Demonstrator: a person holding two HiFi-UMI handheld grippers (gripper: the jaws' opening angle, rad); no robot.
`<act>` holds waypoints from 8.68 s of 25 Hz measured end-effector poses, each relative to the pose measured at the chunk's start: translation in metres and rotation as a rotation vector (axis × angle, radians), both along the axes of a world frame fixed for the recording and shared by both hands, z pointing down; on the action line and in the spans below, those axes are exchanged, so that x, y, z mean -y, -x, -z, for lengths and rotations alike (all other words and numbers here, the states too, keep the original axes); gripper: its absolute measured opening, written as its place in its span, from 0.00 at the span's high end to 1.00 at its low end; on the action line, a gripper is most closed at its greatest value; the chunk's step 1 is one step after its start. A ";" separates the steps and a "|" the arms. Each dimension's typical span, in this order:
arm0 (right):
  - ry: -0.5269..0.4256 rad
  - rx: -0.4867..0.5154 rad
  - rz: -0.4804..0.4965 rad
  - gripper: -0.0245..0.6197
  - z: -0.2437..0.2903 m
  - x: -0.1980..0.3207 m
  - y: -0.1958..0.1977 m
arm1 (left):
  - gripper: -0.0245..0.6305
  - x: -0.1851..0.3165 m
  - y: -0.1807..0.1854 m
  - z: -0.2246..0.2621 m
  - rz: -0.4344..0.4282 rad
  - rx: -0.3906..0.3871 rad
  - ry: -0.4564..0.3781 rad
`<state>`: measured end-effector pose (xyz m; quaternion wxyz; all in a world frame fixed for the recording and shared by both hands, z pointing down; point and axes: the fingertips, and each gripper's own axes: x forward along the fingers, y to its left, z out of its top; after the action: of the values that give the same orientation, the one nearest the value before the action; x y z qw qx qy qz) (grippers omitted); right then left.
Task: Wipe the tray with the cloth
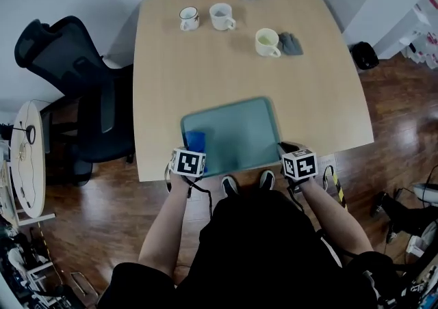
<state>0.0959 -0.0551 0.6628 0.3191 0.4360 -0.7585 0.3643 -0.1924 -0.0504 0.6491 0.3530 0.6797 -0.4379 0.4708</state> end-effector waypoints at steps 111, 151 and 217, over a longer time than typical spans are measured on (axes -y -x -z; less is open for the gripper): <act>0.139 0.003 -0.024 0.93 -0.007 -0.015 -0.009 | 0.73 -0.066 -0.200 -0.007 -1.217 0.192 0.002; 0.092 -0.006 -0.100 0.92 0.000 -0.001 -0.009 | 0.73 0.071 -0.142 -0.001 -1.156 0.429 -0.148; 0.047 -0.030 -0.099 0.92 0.003 0.002 -0.011 | 0.73 0.072 -0.047 -0.008 -1.085 0.347 -0.016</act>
<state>0.1070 -0.0569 0.6602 0.3223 0.4706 -0.7224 0.3910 -0.1457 -0.1225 0.6570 -0.0214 0.7226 -0.0812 0.6862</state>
